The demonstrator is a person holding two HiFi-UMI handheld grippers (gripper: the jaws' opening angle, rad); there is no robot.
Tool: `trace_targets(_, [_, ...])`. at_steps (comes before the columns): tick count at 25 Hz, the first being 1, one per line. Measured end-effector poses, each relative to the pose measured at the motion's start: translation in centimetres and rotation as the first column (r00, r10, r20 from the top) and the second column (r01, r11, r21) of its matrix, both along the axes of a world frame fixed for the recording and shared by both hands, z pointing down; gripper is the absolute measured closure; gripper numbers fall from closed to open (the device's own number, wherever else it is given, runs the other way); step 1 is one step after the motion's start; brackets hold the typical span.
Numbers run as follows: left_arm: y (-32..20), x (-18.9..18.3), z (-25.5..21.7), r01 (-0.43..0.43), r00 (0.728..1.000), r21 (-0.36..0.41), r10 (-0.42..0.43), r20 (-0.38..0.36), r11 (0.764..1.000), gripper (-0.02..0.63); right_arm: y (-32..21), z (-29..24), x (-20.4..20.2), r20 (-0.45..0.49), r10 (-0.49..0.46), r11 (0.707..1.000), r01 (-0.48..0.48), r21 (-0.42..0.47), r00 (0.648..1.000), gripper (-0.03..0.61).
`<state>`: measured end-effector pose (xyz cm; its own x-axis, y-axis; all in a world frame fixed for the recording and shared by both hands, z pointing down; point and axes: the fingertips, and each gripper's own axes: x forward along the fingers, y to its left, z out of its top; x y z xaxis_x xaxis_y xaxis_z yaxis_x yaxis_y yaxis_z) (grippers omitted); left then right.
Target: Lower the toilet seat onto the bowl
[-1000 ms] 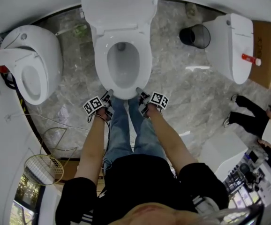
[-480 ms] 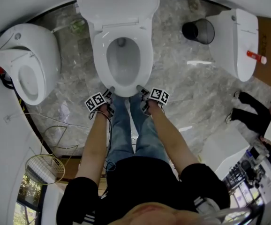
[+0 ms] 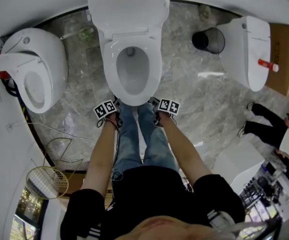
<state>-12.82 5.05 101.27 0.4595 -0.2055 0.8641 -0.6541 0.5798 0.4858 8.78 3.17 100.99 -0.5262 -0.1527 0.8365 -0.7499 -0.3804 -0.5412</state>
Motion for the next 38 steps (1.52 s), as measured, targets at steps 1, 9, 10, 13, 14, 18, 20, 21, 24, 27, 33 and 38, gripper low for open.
trace_targets(1, [0.0, -0.1, -1.1, -0.012, 1.000, 0.012, 0.012, 0.011, 1.000, 0.580, -0.1, -1.1, 0.0, 0.002, -0.014, 1.000, 0.014, 0.020, 1.000, 0.536])
trace_targets(9, [-7.4, -0.8, -14.6, -0.324, 0.934, 0.334, 0.245, 0.259, 0.885, 0.606, -8.7, -15.2, -1.7, -0.123, -0.355, 0.821, 0.372, 0.433, 0.927, 0.561])
trace_targets(10, [-8.5, -0.9, -17.0, -0.373, 0.914, 0.376, 0.266, 0.306, 0.848, 0.606, -9.8, -17.5, -1.9, -0.160, -0.382, 0.771, 0.409, 0.487, 0.910, 0.561])
trace_targets(13, [-11.6, -1.0, -24.6, -0.451, 0.876, 0.501, 0.259, 0.406, 0.738, 0.606, -12.7, -25.5, -2.6, -0.228, -0.381, 0.640, 0.433, 0.635, 0.896, 0.561])
trace_targets(14, [-12.1, -0.8, -27.2, -0.455, 0.874, 0.540, 0.241, 0.421, 0.708, 0.606, -13.2, -28.3, -2.7, -0.238, -0.367, 0.603, 0.425, 0.675, 0.899, 0.561])
trace_targets(18, [-13.5, -0.8, -37.8, -0.445, 0.878, 0.672, 0.139, 0.458, 0.592, 0.606, -14.5, -39.1, -2.5, -0.245, -0.284, 0.494, 0.360, 0.791, 0.927, 0.561])
trace_targets(20, [-13.8, -1.1, -42.7, -0.449, 0.871, 0.718, 0.081, 0.484, 0.532, 0.606, -14.8, -44.1, -2.3, -0.254, -0.241, 0.435, 0.339, 0.834, 0.937, 0.561])
trace_targets(21, [-13.9, -1.1, -45.1, -0.454, 0.866, 0.738, 0.051, 0.498, 0.500, 0.606, -14.8, -46.5, -2.1, -0.256, -0.217, 0.404, 0.326, 0.855, 0.942, 0.561])
trace_targets(24, [-13.5, -1.0, -52.2, -0.471, 0.849, 0.790, -0.042, 0.527, 0.392, 0.606, -14.5, -53.4, -0.6, -0.251, -0.123, 0.322, 0.277, 0.905, 0.960, 0.561])
trace_targets(27, [-12.7, -1.1, -59.2, -0.481, 0.836, 0.832, -0.141, 0.530, 0.277, 0.606, -13.9, -59.8, 1.5, -0.271, -0.001, 0.209, 0.265, 0.941, 0.963, 0.561])
trace_targets(33, [-9.7, -1.7, -67.6, -0.496, 0.804, 0.855, -0.290, 0.519, 0.153, 0.606, -10.6, -68.7, 2.4, -0.281, 0.142, -0.020, 0.287, 0.958, 0.949, 0.561])
trace_targets(38, [-9.3, -2.1, -68.3, -0.522, 0.781, 0.842, -0.321, 0.536, 0.137, 0.606, -9.6, -70.4, 1.1, -0.285, 0.177, -0.078, 0.302, 0.950, 0.942, 0.563])
